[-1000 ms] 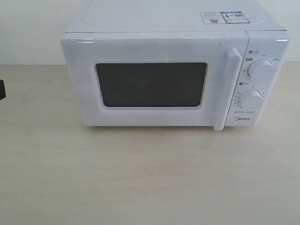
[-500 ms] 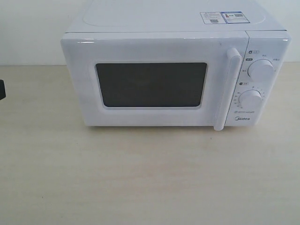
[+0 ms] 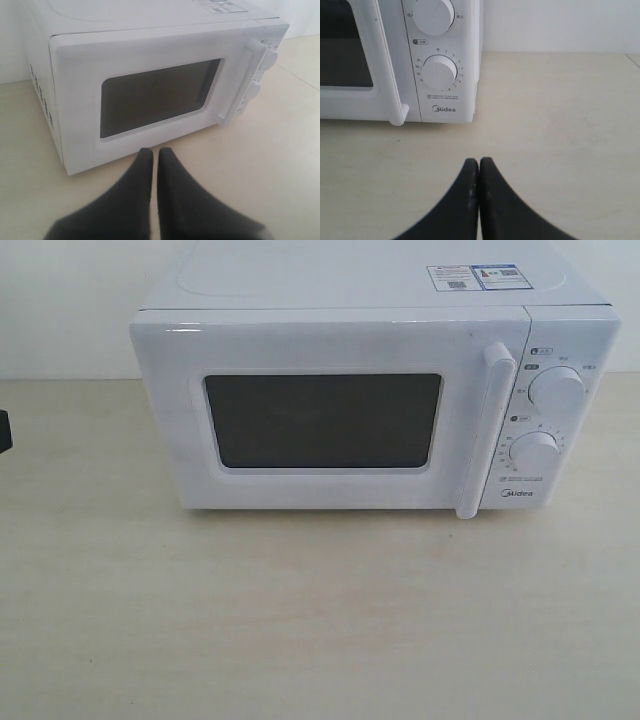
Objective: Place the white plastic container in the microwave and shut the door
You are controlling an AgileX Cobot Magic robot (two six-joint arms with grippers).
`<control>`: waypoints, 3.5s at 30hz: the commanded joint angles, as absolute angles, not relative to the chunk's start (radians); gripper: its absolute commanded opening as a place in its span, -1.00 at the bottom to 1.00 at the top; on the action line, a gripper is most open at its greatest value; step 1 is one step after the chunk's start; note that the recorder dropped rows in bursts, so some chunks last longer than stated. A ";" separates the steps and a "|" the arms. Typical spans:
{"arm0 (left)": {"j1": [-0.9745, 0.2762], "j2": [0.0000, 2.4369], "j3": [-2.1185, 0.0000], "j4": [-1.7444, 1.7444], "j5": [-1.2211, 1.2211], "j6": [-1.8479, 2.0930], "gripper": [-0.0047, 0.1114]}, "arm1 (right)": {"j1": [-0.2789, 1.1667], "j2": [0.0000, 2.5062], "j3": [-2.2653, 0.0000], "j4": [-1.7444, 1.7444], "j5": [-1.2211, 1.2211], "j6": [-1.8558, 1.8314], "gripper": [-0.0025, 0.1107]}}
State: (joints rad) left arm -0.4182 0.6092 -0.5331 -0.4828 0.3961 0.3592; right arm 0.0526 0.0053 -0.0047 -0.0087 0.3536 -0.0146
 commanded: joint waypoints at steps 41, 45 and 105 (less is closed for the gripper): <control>-0.417 0.602 -0.529 -0.474 0.387 0.360 -0.84 | 0.049 0.000 0.000 -0.006 0.329 -0.015 -0.96; -0.417 0.590 -0.529 -0.470 0.387 0.370 -0.84 | 0.049 0.000 0.000 -0.006 0.329 -0.015 -0.96; -0.067 0.000 0.000 -0.127 0.258 0.071 -0.84 | 0.049 0.000 0.000 -0.006 0.327 -0.016 -0.96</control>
State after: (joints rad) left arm -0.0814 0.0029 -0.0039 -0.1495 0.2769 0.0207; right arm 0.0526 0.0053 -0.0047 0.0000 0.3368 -0.0152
